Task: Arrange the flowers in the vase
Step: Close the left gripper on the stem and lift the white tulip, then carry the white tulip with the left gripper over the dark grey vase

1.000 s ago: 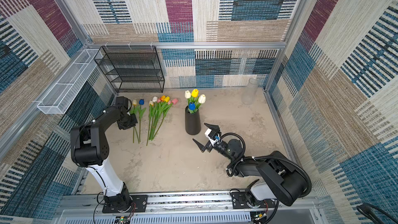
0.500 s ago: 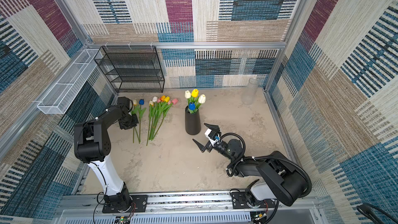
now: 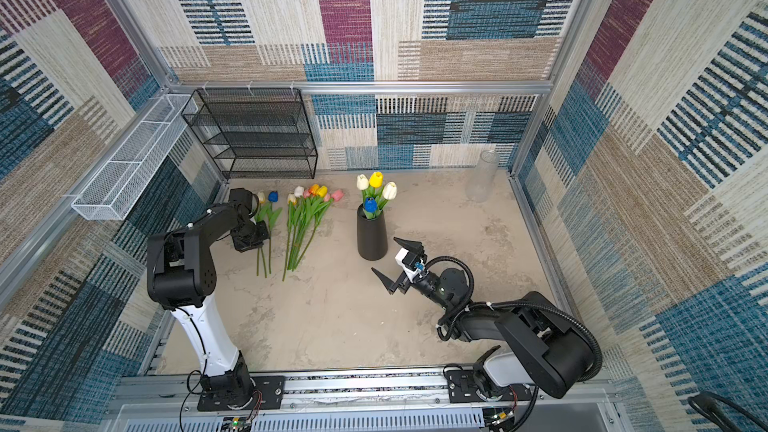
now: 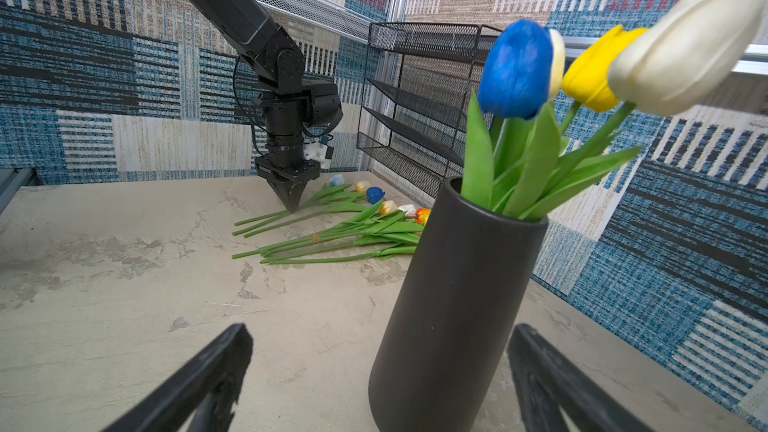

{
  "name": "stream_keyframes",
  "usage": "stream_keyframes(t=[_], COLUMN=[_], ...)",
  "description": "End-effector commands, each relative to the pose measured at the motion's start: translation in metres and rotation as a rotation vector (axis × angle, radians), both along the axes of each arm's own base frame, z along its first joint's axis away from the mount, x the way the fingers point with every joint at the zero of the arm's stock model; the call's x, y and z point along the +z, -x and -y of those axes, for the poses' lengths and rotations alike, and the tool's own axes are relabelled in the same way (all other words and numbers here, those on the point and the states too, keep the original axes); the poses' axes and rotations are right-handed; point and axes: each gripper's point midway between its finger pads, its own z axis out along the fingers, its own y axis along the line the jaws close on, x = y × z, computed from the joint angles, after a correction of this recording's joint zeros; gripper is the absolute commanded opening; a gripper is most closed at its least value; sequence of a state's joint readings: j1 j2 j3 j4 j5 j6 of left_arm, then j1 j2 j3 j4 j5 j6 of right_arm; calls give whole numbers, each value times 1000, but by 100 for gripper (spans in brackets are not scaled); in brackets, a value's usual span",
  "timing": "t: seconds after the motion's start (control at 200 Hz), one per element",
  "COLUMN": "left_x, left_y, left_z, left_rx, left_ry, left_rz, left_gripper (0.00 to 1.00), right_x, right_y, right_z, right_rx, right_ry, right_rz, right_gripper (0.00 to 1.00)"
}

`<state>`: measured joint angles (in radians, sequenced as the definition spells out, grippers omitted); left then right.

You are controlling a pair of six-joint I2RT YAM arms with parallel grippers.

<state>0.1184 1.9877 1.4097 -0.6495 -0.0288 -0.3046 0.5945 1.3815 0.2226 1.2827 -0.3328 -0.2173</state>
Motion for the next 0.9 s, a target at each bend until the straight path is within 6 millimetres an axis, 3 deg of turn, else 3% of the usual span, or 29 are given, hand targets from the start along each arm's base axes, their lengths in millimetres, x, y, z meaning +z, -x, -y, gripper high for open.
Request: stream_keyframes(t=[0.0, 0.22, 0.356, 0.436, 0.546, 0.631, 0.771, 0.896], left_x=[16, 60, 94, 117, 167, 218, 309, 364], left_y=[-1, 8, 30, 45, 57, 66, 80, 95], left_z=[-2, 4, 15, 33, 74, 111, 186, 249], left_rx=[11, 36, 42, -2, -131, -257, -541, -794], left_ry=[-10, 10, 34, 36, 82, 94, 155, 211], left_rz=[35, 138, 245, 354, 631, 873, 1221, 1463], left_gripper=[0, 0, 0, 0, 0, 0, 0, 0], right_x=[7, 10, 10, 11, 11, 15, 25, 30], right_y=[1, 2, 3, 3, 3, 5, 12, 16], right_z=[-1, 0, 0, 1, 1, 1, 3, 8], right_rx=[8, 7, 7, 5, 7, 16, 28, 20], right_ry=[-21, -27, -29, -30, -31, -36, -57, -68], right_rz=[16, 23, 23, 24, 23, 33, 56, 72], right_gripper=[100, 100, 100, 100, 100, 100, 100, 100])
